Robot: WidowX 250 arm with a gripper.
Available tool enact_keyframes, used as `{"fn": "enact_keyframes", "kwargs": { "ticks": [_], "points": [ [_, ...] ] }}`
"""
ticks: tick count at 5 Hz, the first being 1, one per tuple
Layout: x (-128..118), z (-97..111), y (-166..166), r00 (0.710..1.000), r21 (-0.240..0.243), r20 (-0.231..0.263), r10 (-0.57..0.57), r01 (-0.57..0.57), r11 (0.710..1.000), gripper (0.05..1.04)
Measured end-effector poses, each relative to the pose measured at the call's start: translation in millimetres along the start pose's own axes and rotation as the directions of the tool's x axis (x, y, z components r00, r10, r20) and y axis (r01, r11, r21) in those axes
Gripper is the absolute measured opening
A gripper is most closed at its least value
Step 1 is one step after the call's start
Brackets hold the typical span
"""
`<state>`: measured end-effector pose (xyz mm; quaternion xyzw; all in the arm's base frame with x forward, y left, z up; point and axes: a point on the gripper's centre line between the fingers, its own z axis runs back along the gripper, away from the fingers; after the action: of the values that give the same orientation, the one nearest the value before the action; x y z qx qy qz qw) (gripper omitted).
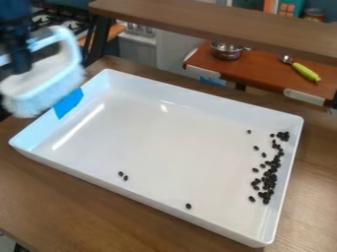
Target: Sweep into pile
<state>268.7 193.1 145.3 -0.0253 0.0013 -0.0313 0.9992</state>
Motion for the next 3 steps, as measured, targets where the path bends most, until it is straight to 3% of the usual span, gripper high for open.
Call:
{"fn": "enact_keyframes", "kwargs": {
  "ticks": [1,2,3],
  "points": [
    [32.0,-50.9,-33.0,0.999,-0.020,-0.028,0.015,-0.015,1.000,0.486],
    [44.8,-79.9,-65.7,0.997,-0.027,-0.047,-0.053,0.052,0.998,0.486],
    [43.9,-80.6,-59.7,0.998,0.006,-0.050,-0.035,0.035,0.999,0.486]
  ]
}}
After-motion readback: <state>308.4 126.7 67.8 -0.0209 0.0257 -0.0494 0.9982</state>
